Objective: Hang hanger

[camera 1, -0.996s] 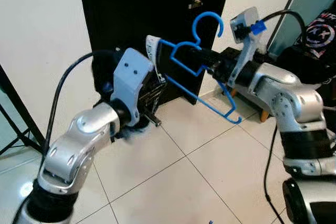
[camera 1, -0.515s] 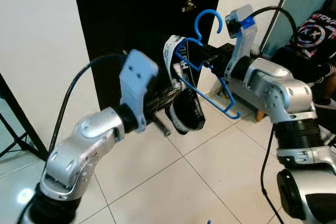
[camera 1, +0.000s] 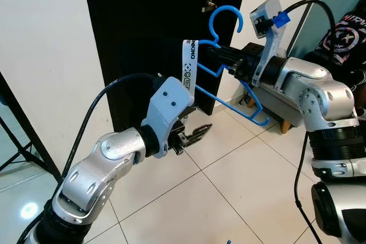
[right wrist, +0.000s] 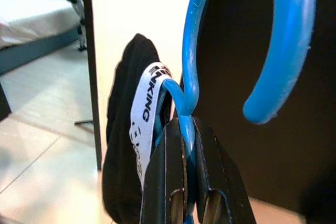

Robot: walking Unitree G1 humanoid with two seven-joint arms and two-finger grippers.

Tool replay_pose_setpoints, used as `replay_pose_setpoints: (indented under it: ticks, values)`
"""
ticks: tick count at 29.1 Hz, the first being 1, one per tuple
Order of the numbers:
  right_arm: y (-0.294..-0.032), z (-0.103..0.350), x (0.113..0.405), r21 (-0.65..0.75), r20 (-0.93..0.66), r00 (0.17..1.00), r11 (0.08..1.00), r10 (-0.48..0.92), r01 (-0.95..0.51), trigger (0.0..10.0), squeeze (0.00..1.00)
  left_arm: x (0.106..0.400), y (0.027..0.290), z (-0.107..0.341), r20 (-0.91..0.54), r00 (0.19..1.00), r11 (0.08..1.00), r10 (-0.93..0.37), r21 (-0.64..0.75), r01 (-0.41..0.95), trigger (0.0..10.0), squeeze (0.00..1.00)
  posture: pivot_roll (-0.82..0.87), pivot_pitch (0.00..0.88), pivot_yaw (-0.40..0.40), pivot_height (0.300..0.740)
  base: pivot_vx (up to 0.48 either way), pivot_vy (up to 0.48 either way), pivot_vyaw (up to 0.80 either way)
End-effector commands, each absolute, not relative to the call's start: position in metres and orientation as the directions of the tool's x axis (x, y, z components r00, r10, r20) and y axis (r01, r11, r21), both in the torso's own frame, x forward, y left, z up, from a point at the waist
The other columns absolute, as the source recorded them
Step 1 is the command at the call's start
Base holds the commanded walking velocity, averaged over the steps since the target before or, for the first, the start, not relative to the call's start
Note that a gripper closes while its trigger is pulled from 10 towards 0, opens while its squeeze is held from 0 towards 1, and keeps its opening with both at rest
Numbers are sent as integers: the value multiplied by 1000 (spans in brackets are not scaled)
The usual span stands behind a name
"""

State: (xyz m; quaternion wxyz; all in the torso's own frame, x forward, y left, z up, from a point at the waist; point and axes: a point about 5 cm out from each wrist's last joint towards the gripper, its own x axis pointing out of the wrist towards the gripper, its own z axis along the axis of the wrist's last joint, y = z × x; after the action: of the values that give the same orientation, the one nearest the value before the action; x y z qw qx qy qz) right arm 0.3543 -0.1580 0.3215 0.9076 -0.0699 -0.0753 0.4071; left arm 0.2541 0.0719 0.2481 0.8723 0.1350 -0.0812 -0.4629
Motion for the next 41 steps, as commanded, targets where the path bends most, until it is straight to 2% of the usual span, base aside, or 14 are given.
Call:
replay_pose_setpoints:
  ticks: [1,6,7,8,9,10,15,21,24,26,27,29,35,41]
  values:
    - [-165,343,345,-229,204,587,621,783,-749,10000,0,248,92,258,6,499,477,-867,302,825,10000,1000,56,8,-64,740,0,0,0]
    - [-175,345,334,-263,271,505,568,819,-780,10000,0,255,124,290,96,525,526,-846,314,790,10000,1000,64,7,-66,740,0,0,0]
    - [-179,342,333,-259,281,491,558,824,-788,10000,0,258,134,303,135,539,551,-831,321,770,10000,745,70,6,-65,740,0,0,0]
    - [-179,342,333,-259,281,491,558,824,-788,10000,0,258,134,303,135,539,551,-831,321,770,10000,745,70,6,-65,740,0,0,0]
    - [-183,339,330,-251,292,470,541,833,-803,10000,0,261,145,317,175,550,575,-817,332,748,10000,533,70,6,-65,740,0,0,0]
    - [-187,333,327,-240,295,440,511,848,-825,10000,0,264,156,335,221,559,600,-799,354,717,10000,0,70,6,-65,740,0,0,0]
    - [-193,317,313,-249,259,338,401,905,-881,10000,0,266,181,383,300,551,626,-778,430,650,10000,0,93,2,-59,740,0,0,0]
    - [-195,312,301,-283,221,254,311,942,-907,10000,0,260,187,421,208,470,497,-858,569,655,10000,0,103,0,-41,740,0,0,0]
    - [-195,312,299,-290,218,241,298,946,-909,10000,0,261,187,422,181,464,476,-867,580,662,10000,0,103,0,-41,740,0,0,0]
    - [-188,309,295,-309,186,211,260,960,-915,10000,0,266,183,410,22,453,372,-891,608,701,10000,0,106,0,-36,740,0,0,0]
    - [-188,309,295,-309,186,211,260,960,-915,10000,0,266,183,410,22,453,372,-891,608,701,10000,0,106,0,-36,740,0,0,0]
    - [-177,304,292,-324,144,176,214,974,-921,10000,0,271,174,392,-124,393,264,-911,558,787,10000,0,116,0,-25,740,0,0,0]
    - [-153,298,285,-365,66,105,122,992,-923,10000,0,277,161,370,-303,272,106,-913,468,878,10000,0,125,0,-13,740,0,0,0]
    - [-144,300,283,-386,57,84,100,995,-917,10000,0,280,161,361,-388,246,54,-888,444,895,10000,0,121,0,-7,740,0,0,0]
